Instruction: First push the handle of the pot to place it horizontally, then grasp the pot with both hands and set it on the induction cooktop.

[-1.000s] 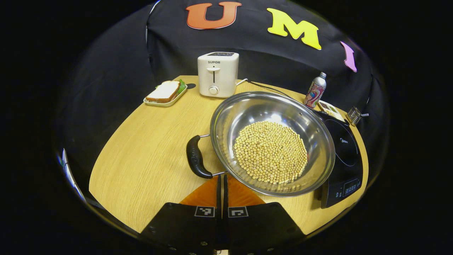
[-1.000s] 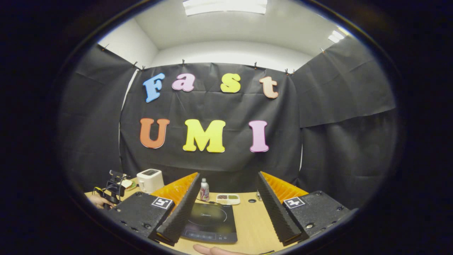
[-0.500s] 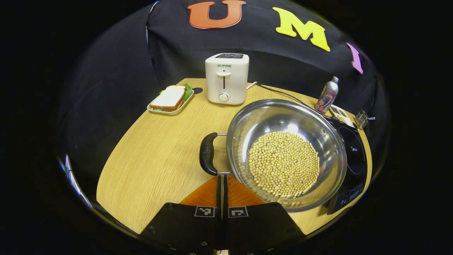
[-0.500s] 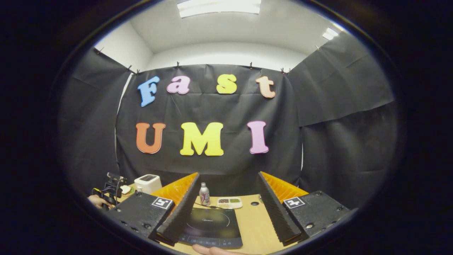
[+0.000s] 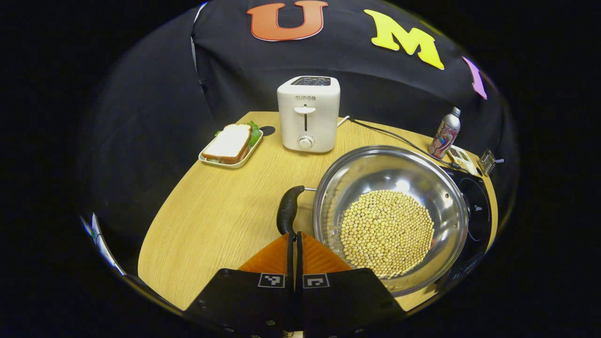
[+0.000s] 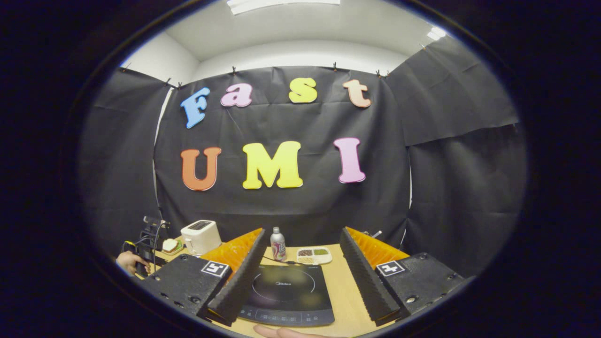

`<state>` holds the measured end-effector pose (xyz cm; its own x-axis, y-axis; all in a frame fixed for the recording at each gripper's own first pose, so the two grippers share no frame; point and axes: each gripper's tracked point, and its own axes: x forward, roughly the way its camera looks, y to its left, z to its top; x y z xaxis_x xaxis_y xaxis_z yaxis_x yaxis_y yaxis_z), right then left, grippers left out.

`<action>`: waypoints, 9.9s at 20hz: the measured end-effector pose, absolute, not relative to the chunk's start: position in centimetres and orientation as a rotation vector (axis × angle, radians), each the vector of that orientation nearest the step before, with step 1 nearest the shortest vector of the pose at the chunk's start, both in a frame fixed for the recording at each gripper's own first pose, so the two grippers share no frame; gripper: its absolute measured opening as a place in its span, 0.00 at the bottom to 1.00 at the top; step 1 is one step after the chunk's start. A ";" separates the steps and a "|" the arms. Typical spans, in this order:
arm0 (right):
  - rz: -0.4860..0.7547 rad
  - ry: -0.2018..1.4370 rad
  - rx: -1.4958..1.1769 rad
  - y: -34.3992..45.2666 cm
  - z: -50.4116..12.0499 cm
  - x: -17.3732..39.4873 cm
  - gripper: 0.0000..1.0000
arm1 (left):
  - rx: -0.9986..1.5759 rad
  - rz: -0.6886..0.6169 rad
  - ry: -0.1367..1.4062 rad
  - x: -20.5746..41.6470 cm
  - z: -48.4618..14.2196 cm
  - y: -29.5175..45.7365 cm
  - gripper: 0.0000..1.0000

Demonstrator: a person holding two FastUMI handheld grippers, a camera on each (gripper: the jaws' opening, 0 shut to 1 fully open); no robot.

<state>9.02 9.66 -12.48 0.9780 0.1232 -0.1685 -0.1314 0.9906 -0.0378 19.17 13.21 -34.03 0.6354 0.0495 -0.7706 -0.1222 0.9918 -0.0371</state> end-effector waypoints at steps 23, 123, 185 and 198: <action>0.262 0.493 -0.062 22.6 -31.7 16.5 0.97 | -0.047 0.058 0.703 20.1 -31.6 14.3 0.97; 0.226 0.836 -0.001 2.5 -39.4 28.7 0.54 | -0.037 -0.255 0.773 26.7 -30.8 -14.2 0.61; 0.009 0.029 -0.057 -2.9 -5.4 -3.2 0.94 | -0.044 -0.148 -0.055 -5.4 0.0 -4.7 0.95; 0.055 0.018 -0.053 -3.1 -5.6 -6.8 0.94 | -0.085 -0.099 -0.086 -7.2 -0.5 -6.6 0.96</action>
